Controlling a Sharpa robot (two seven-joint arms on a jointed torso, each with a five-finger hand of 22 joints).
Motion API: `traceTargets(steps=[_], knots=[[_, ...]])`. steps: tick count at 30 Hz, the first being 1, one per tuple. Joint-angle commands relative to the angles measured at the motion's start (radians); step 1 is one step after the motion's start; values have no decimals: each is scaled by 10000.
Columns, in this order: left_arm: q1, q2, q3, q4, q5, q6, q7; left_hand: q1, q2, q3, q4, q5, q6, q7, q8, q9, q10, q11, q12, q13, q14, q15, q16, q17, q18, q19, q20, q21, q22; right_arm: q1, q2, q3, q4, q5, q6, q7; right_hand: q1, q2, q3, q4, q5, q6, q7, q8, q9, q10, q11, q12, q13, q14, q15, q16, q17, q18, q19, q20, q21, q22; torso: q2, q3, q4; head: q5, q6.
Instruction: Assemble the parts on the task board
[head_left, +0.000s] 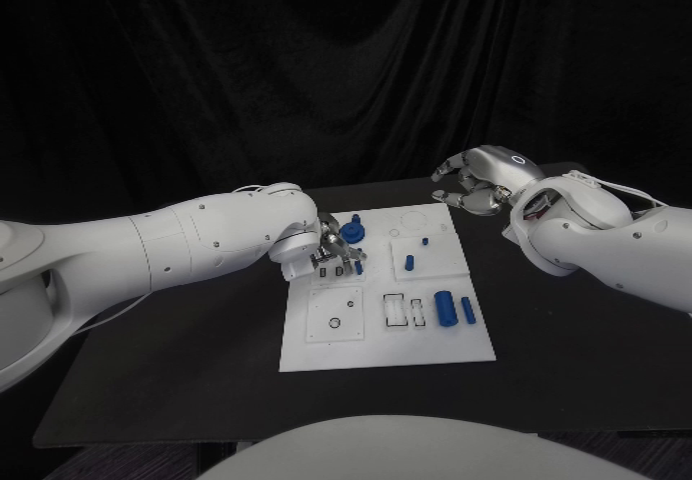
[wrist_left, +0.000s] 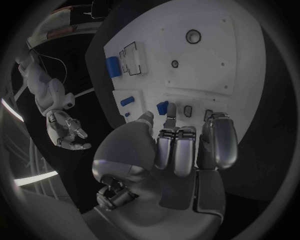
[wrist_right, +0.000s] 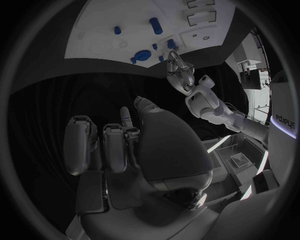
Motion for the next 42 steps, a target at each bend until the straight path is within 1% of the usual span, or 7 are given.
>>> traceTargets(steps=[1, 7, 11, 16, 26, 30, 42], knots=[[-23, 55, 10, -28, 89, 78, 240, -38, -18, 23, -17, -42, -38, 21, -43, 12, 1060, 45, 25, 2624, 1046, 58, 26, 2633, -9, -24, 40, -55, 1238, -23, 2, 8, 5, -29, 97, -206, 43, -6, 43, 5, 31, 70, 11, 34, -13, 540, 63, -38, 2076, 577, 73, 23, 705, -35, 167, 52, -26, 1950, -5, -3, 1, 0, -2], [-65, 120, 10, -122, 89, 41, 272, -16, -5, 60, -54, 0, -65, 30, -83, 21, 1060, 52, 25, 2624, 1046, 66, 26, 2633, -9, -31, 45, -68, 1237, -23, -3, 8, 23, -29, 128, -229, 30, -12, 41, 12, -7, 84, 17, 34, -22, 531, 70, -44, 2065, 579, 81, 24, 706, -31, 161, 60, -43, 1944, -3, -2, -8, 2, -2], [-89, 172, 10, -207, 89, -5, 283, 3, -1, 85, -84, 35, -66, 30, -98, 29, 1060, 54, 25, 2624, 1046, 69, 26, 2633, -6, -37, 47, -83, 1233, -23, -12, 8, 30, -29, 143, -244, 30, -12, 41, 12, -7, 84, 17, 34, -22, 531, 70, -44, 2065, 579, 81, 24, 706, -31, 161, 60, -43, 1944, -7, -4, 5, -20, -2], [-106, 209, 10, -257, 89, -70, 349, 43, 5, 136, -144, 95, -55, 30, -119, 47, 1060, 56, 25, 2624, 1046, 71, 26, 2633, -8, -37, 51, -84, 1238, -22, -12, 8, 34, -29, 162, -258, 30, -12, 41, 12, -7, 84, 17, 34, -22, 531, 70, -44, 2065, 579, 81, 24, 706, -31, 161, 60, -43, 1944, -8, 1, -11, -16, -2], [-154, 305, 11, -364, 89, -53, 403, 82, 16, 190, -201, 137, -41, 28, -135, 64, 1060, 54, 25, 2624, 1046, 71, 26, 2633, -4, -43, 53, -102, 1234, -23, 17, 8, 26, -29, 200, -277, 30, -12, 41, 12, -7, 84, 17, 34, -22, 531, 70, -44, 2065, 579, 81, 24, 706, -31, 161, 60, -43, 1944, -6, -2, -14, -34, -2], [-176, 324, 11, -406, 89, -86, 439, 134, 27, 262, -277, 175, -27, 23, -157, 83, 1060, 50, 25, 2624, 1046, 70, 26, 2633, -4, -44, 53, -107, 1237, -24, 20, 8, 22, -29, 213, -288, 26, -14, 42, 13, -35, 97, 19, 34, -31, 518, 73, -51, 2051, 575, 86, 13, 685, -26, 155, 66, -60, 1938, -8, 2, -2, -87, -2], [-207, 330, 11, -493, 89, -20, 408, 339, 31, 701, -657, 402, 28, -11, -251, 180, 1060, 22, 25, 2624, 1046, 45, 26, 2633, 2, -48, 35, -152, 1243, -26, 37, 8, 13, -29, 311, -342, 38, -19, 47, 3, -43, 106, 17, 36, -36, 497, 73, -63, 2029, 570, 89, 2, 663, -18, 143, 69, -94, 1927, -9, 4, 1, -91, -2]])
